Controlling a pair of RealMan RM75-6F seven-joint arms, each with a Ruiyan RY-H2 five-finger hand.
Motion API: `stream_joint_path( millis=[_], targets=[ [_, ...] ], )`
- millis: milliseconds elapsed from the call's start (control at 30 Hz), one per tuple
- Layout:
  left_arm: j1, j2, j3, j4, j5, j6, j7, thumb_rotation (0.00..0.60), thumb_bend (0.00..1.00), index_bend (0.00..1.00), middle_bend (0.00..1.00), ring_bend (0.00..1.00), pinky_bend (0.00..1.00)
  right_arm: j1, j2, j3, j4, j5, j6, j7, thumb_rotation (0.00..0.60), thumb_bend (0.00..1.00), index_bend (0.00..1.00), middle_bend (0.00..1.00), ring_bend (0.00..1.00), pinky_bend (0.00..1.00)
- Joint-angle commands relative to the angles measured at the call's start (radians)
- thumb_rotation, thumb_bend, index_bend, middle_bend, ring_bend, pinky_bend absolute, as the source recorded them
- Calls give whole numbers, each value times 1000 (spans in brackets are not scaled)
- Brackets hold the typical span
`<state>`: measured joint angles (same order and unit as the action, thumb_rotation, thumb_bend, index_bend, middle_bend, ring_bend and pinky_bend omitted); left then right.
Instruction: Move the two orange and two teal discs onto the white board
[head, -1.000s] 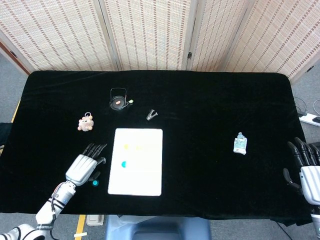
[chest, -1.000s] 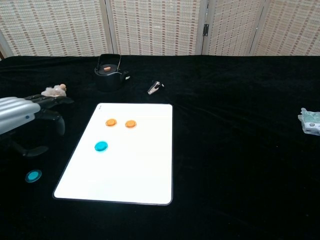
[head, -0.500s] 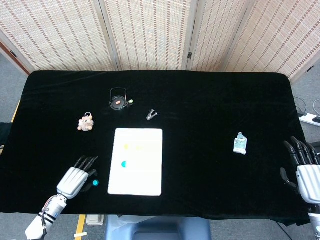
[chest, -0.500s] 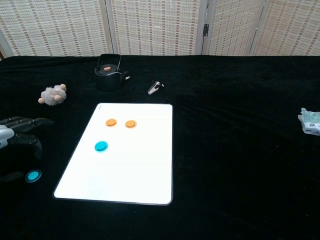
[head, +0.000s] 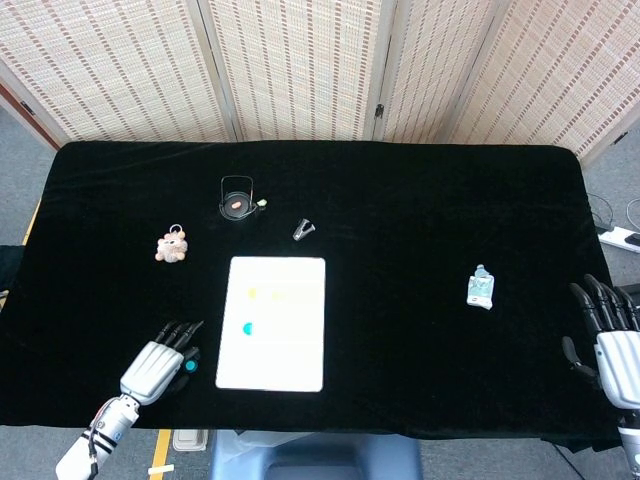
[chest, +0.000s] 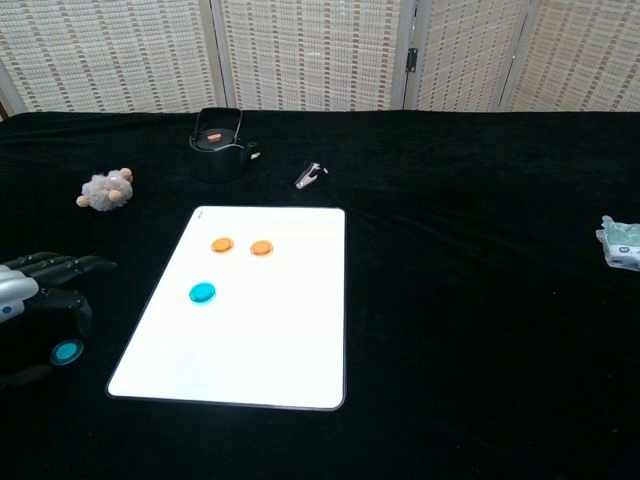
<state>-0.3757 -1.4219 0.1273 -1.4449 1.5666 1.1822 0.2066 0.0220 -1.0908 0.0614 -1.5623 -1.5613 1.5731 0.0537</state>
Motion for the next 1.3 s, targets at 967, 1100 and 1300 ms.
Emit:
stream_joint_path(
  millis=[967, 1100, 1300],
  targets=[
    [7, -52, -29, 88, -17, -35, -49, 600, 418, 497, 0, 0, 0, -2, -1, -2, -5, 2, 2, -6, 600, 511, 0, 0, 36, 0],
    [7, -51, -33, 91, -9, -24, -62, 600, 418, 502, 0, 0, 0, -2, 0, -1, -7, 1, 4, -8, 600, 511, 0, 0, 36, 0],
    [-19, -26, -62, 56, 9, -15, -83, 600, 418, 502, 0, 0, 0, -4, 3, -1, -10, -1, 9, -9, 600, 511, 0, 0, 35, 0]
  ],
)
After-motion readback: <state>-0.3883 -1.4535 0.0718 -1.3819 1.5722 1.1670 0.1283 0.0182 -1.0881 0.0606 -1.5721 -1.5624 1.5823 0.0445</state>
